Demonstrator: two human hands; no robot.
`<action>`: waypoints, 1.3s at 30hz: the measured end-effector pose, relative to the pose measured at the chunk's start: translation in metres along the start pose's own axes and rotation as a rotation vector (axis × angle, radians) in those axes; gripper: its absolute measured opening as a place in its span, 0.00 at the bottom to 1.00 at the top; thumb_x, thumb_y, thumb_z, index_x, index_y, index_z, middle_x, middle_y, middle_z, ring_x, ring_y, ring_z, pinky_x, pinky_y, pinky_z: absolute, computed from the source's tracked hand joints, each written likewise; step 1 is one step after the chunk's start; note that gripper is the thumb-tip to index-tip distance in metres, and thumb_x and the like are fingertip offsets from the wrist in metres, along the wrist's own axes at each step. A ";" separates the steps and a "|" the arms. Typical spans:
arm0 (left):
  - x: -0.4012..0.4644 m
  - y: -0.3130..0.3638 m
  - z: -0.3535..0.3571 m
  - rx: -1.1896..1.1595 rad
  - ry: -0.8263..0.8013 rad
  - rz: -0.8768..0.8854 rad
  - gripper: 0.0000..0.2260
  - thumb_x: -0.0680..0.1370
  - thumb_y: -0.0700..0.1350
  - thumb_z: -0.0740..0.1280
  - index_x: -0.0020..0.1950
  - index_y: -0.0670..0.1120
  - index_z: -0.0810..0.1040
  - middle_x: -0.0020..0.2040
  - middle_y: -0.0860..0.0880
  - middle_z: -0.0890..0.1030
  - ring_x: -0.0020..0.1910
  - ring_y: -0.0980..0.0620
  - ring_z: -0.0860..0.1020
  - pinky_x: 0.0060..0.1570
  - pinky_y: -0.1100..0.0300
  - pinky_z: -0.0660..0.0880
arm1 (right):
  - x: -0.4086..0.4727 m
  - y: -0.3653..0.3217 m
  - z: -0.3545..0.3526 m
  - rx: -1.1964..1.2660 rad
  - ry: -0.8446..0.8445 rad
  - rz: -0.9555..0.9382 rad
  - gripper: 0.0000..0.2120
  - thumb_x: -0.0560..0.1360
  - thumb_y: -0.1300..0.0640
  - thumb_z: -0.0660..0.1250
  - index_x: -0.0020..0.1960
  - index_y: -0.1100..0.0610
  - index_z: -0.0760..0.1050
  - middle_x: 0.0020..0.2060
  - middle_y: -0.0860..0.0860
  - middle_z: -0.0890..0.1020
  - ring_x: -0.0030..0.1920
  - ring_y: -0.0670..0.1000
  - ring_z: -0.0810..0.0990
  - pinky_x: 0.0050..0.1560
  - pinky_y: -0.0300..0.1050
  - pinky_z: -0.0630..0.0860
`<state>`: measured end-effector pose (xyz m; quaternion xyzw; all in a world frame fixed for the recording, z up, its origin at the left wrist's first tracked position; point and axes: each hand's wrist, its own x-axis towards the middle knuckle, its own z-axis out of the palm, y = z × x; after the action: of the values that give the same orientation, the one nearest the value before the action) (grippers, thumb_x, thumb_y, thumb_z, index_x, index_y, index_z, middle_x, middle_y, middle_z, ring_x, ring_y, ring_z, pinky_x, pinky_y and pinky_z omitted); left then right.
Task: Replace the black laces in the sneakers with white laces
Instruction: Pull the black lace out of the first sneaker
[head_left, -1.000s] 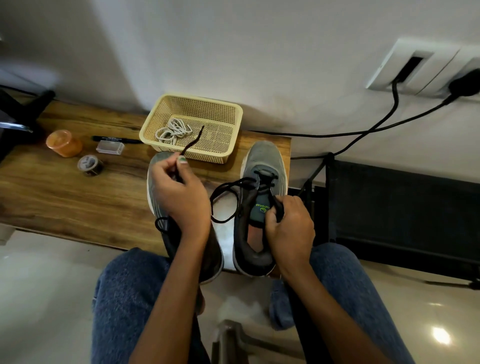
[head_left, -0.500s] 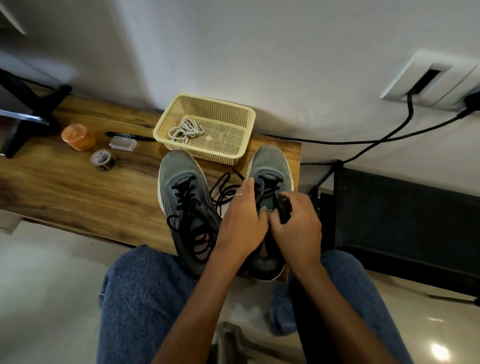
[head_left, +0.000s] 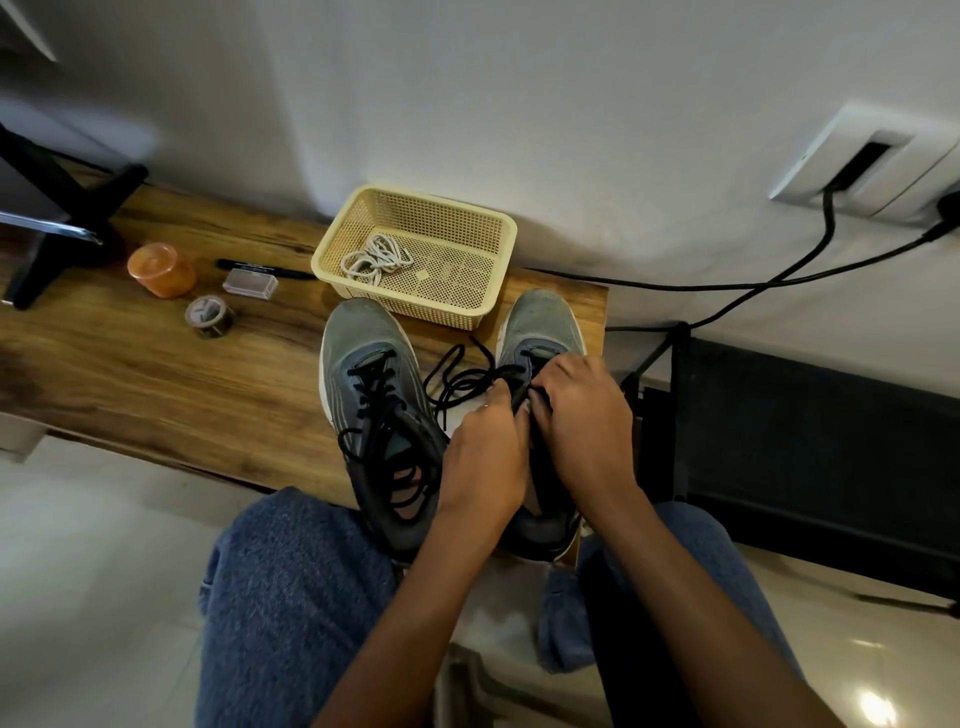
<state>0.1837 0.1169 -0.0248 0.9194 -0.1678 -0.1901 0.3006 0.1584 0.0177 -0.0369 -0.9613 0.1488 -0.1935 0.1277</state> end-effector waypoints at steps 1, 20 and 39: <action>0.000 0.000 0.000 -0.011 0.006 -0.002 0.21 0.84 0.51 0.52 0.75 0.44 0.62 0.60 0.41 0.78 0.59 0.41 0.76 0.53 0.50 0.73 | -0.001 0.000 0.000 0.051 0.004 0.022 0.02 0.69 0.63 0.72 0.39 0.61 0.79 0.39 0.54 0.79 0.41 0.55 0.76 0.36 0.46 0.73; -0.002 0.010 -0.008 -0.047 -0.017 -0.025 0.17 0.83 0.49 0.54 0.70 0.47 0.70 0.55 0.42 0.80 0.54 0.42 0.77 0.50 0.52 0.72 | -0.005 0.002 -0.023 0.464 0.088 0.480 0.11 0.72 0.61 0.67 0.54 0.55 0.76 0.52 0.50 0.75 0.55 0.47 0.73 0.51 0.35 0.69; -0.003 0.010 -0.009 -0.106 0.024 -0.039 0.17 0.83 0.48 0.54 0.72 0.48 0.68 0.57 0.42 0.80 0.55 0.42 0.77 0.50 0.51 0.73 | 0.000 -0.003 -0.017 -0.016 0.020 0.150 0.03 0.71 0.59 0.71 0.39 0.58 0.79 0.41 0.53 0.81 0.49 0.56 0.75 0.45 0.50 0.70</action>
<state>0.1832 0.1148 -0.0111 0.9076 -0.1361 -0.1933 0.3470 0.1523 0.0176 -0.0211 -0.9466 0.2230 -0.1916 0.1325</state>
